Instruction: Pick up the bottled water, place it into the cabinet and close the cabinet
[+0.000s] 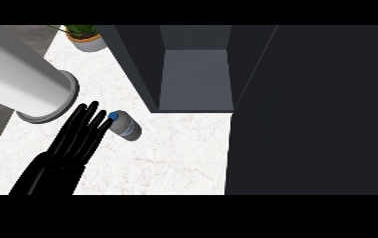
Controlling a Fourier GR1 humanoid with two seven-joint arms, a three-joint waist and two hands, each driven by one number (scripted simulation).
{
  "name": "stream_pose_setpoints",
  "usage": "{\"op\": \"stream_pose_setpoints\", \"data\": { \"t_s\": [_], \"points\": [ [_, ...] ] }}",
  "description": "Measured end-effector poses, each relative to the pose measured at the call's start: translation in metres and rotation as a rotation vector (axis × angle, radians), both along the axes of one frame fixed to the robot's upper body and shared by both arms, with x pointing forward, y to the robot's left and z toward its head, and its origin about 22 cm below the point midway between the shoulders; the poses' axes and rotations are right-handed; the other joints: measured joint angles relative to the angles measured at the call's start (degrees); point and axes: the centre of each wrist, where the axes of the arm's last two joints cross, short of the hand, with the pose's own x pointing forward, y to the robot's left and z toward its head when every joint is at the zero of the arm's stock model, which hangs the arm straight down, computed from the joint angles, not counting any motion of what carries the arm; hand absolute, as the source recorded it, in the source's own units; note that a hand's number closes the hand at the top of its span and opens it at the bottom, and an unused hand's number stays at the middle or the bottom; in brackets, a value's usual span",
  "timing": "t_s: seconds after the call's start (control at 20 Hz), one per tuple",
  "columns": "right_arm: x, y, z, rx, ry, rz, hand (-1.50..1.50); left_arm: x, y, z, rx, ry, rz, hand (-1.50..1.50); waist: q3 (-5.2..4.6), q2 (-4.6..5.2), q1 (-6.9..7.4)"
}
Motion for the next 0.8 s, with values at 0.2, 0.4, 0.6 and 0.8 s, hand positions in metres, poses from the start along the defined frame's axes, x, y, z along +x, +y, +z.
{"op": "stream_pose_setpoints", "data": {
  "t_s": [0.2, 0.4, 0.6, 0.8],
  "points": [
    [-0.006, 0.000, -0.004, 0.008, 0.005, 0.002, -1.50, -0.009, 0.015, -0.010, -0.003, 0.013, 0.011, -1.50, -0.01, 0.01, 0.09],
    [-0.017, 0.002, -0.008, 0.001, 0.005, 0.007, -1.50, -0.013, 0.021, -0.013, 0.006, 0.018, 0.021, -1.50, 0.00, 0.00, 0.05],
    [-0.021, 0.003, -0.013, -0.002, 0.000, 0.006, -1.50, -0.013, 0.032, -0.026, 0.012, 0.005, 0.025, -1.50, -0.01, 0.01, 0.04],
    [-0.023, 0.000, -0.020, -0.010, -0.007, 0.005, -1.50, -0.014, 0.047, -0.030, 0.006, -0.018, 0.029, -1.50, -0.02, 0.01, 0.03]
  ]
}}
